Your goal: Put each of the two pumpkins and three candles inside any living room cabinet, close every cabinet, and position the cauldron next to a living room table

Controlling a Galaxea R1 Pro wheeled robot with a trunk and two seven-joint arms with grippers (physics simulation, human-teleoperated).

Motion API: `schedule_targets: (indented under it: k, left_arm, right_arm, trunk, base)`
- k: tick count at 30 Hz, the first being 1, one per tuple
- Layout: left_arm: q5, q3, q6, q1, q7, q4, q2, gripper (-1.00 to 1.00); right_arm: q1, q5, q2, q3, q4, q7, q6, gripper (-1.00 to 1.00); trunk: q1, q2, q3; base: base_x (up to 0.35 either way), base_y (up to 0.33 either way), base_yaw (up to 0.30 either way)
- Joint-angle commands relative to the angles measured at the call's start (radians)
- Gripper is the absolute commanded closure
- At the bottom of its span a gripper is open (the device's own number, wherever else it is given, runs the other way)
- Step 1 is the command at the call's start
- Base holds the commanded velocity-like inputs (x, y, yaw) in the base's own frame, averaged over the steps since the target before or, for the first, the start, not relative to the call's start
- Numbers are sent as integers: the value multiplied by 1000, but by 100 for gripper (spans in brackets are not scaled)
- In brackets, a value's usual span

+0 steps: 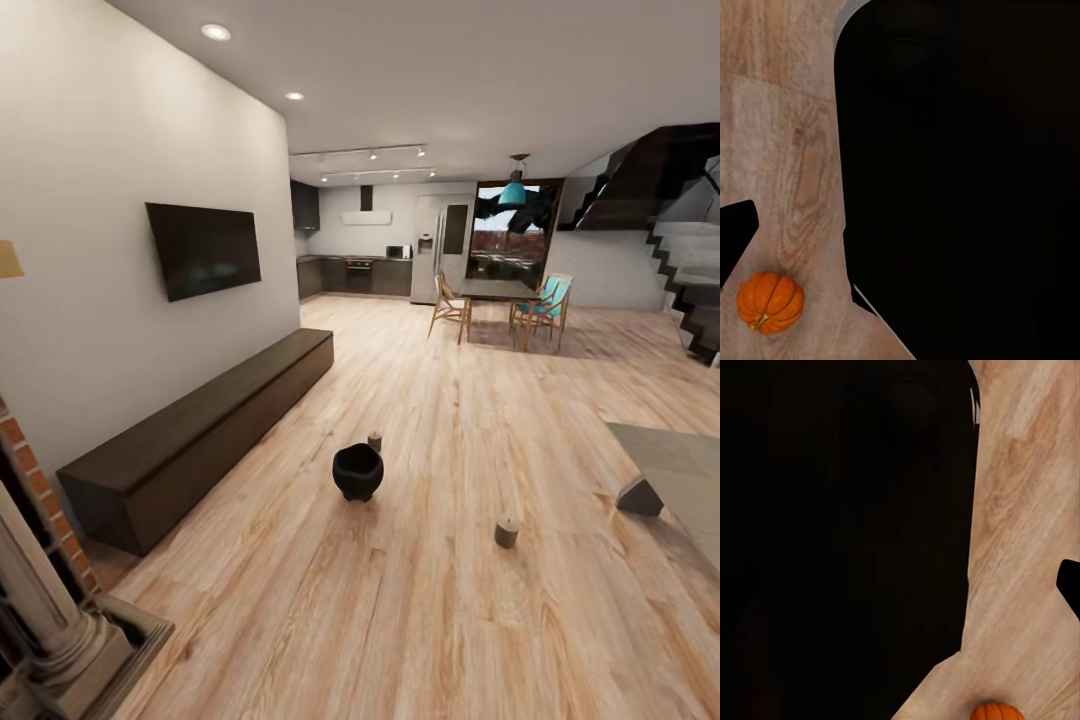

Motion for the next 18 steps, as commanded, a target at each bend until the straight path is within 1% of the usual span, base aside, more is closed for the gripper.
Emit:
schedule_targets:
  k: [1,11,15,18]
  left_arm:
    - [-1,-1,0,0,0,0,0,-100]
    - [-1,-1,0,0,0,0,0,-100]
    - [-2,-1,-13,0,3,0,0,-100]
    - [-3,-1,-17,0,9,0,0,-100]
  right_arm:
    - [0,0,0,0,0,1,0,-100]
    - [0,8,1,4,1,2,5,-100]
    - [0,2,-1,-1,0,1,0,-100]
    - [-1,0,-1,-2,-1,1,0,-100]
  trunk:
    - [0,0,-1]
    - [0,0,-1]
    - [0,0,-1]
    - [0,0,-1]
  base:
    - [189,54,0]
    - [299,18,0]
    - [61,-4,0]
    - [187,-71,0]
